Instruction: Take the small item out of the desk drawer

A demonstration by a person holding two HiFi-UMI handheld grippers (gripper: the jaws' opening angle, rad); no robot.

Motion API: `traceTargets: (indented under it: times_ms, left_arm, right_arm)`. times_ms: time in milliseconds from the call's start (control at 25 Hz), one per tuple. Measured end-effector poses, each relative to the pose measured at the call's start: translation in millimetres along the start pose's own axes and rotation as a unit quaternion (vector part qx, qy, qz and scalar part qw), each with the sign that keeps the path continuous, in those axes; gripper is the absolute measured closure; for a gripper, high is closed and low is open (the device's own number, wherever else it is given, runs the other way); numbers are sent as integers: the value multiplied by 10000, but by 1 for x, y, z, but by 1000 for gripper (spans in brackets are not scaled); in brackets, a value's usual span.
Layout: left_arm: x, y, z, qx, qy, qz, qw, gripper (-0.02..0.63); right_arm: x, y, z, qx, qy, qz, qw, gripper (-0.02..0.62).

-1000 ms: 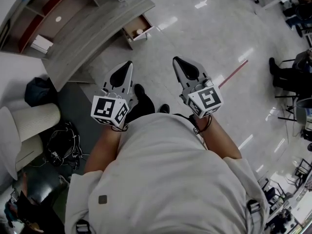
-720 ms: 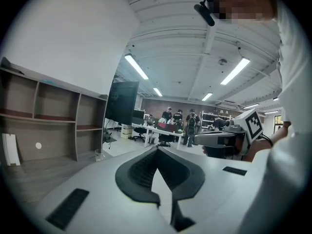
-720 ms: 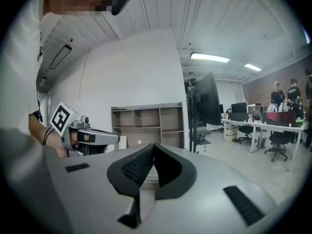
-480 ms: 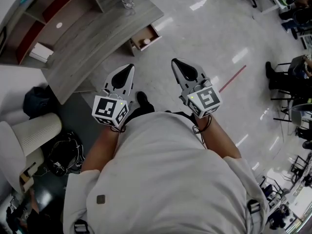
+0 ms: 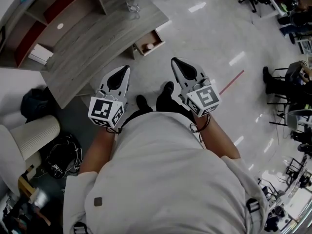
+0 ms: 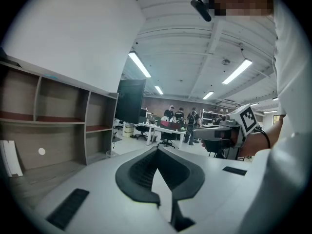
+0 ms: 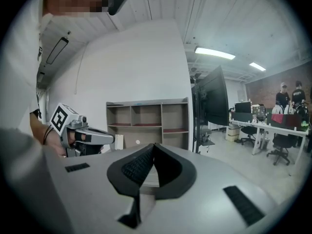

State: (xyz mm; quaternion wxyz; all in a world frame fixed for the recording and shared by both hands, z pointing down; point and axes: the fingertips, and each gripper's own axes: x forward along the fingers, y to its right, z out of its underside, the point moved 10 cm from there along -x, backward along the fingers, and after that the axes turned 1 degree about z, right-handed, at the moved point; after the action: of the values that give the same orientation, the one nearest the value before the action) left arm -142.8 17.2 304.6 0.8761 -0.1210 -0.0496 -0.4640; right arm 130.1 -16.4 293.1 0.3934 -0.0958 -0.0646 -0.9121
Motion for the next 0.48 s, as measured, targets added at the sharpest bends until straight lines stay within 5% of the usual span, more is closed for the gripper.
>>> traceTargets:
  times_ms: [480]
  left_arm:
    - [21,-29,9,-234,-98,-680,9974,591]
  right_arm:
    - [82,42,13,-189,-420,-789,9958,578]
